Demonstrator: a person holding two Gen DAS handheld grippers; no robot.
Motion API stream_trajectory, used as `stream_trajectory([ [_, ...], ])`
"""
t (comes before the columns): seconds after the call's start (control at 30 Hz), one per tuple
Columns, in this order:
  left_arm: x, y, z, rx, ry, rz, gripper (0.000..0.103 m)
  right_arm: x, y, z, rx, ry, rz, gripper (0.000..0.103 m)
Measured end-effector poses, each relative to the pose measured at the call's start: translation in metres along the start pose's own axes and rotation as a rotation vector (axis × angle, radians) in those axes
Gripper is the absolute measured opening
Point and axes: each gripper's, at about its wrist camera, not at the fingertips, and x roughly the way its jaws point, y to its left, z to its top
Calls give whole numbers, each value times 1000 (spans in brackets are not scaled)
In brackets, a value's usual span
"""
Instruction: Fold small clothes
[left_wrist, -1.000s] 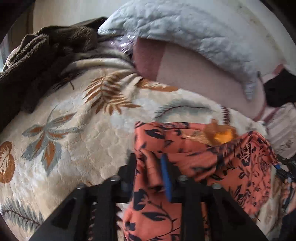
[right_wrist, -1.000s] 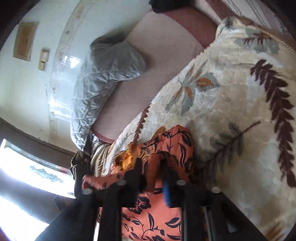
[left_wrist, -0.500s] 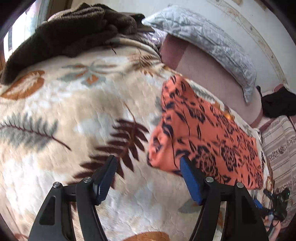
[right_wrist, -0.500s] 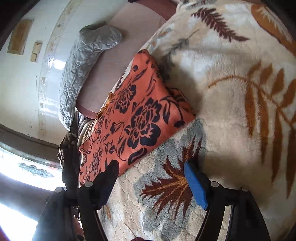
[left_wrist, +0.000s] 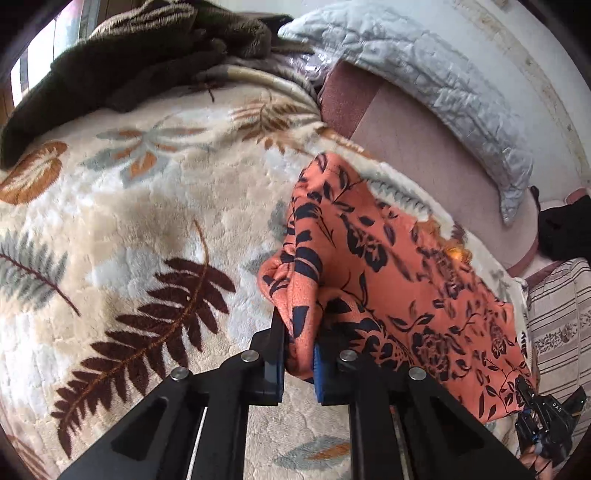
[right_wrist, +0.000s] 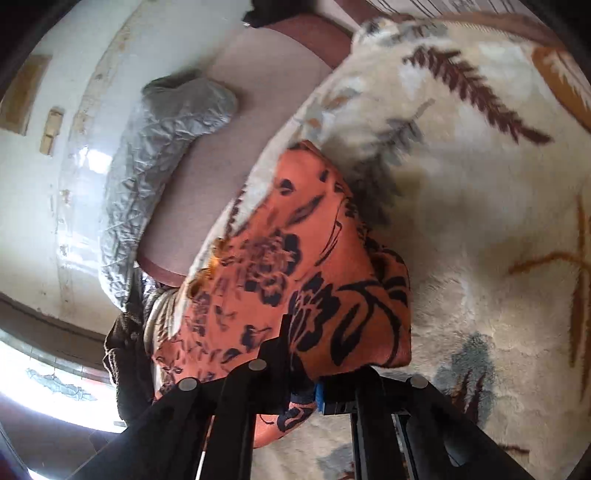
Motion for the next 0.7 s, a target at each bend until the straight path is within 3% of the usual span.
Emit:
stream_trajectory([
  [0.17, -68, 8, -17, 17, -70, -43, 12, -67, 36, -11, -125, -42, 28, 8],
  [0.27, -75, 37, -57, 8, -14, -28, 16, -90, 14, -41, -124, 10, 24, 11],
  [0.33, -53, 63, -89, 12, 83, 44, 21, -87, -26, -67, -90, 94, -13, 20],
  [0.37, -43, 79, -106, 11, 129, 111, 20, -81, -50, -79, -75, 127, -54, 37],
  [0.4, -38, 93, -116, 0, 145, 112, 16, -79, -75, -88, -39, 151, -110, 50],
  [0.43, -49, 100, -118, 10, 92, 67, 16, -83, -95, -94, 2, 141, -63, 47],
  [0.47, -57, 102, -117, 31, 91, 104, 16, -93, -105, -95, 35, 121, -11, 47],
  [0.5, -65, 103, -113, 38, 86, 146, 17, -104, -109, -92, 57, 98, -20, 53],
  [0.57, -80, 104, -99, 24, 51, 121, 22, -132, -103, -84, 16, -30, -70, 68],
  [0.63, -89, 92, -83, 44, 27, 101, 30, -148, -93, -74, -21, -93, -78, 68],
  [0.7, -90, 70, -67, 106, -14, 52, 44, -151, -78, -65, -55, -97, -41, 68],
])
